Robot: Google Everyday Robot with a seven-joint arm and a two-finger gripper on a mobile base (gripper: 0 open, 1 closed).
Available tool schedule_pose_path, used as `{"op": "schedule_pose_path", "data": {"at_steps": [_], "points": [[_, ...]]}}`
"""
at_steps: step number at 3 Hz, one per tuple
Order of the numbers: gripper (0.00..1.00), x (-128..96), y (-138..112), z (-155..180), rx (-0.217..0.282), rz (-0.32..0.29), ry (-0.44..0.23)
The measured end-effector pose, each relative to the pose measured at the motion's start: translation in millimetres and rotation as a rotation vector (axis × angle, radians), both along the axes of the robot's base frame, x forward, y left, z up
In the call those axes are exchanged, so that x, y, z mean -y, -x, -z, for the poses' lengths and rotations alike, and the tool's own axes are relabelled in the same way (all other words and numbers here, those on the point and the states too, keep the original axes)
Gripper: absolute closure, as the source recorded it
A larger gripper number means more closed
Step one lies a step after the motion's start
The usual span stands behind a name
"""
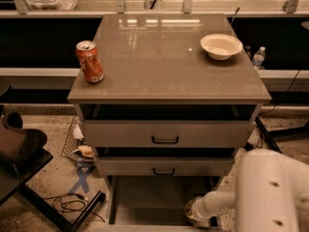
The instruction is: Open bottom drawer
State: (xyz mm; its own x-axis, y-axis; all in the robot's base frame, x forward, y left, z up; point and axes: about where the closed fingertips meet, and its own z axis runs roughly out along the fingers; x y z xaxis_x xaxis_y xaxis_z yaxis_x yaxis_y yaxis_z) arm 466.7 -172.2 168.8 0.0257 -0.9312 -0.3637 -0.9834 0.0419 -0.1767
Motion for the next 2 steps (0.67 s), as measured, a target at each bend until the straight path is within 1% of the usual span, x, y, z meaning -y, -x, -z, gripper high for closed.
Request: {"op": "schedule_pose_path", "data": {"at_steps": [1,2], "points": [[1.0,5.0,-19.0,6.0,0.028,-0.031,0.058],[1.0,5.9,-10.3,13.1,-0.002,-0.029,0.049]]}}
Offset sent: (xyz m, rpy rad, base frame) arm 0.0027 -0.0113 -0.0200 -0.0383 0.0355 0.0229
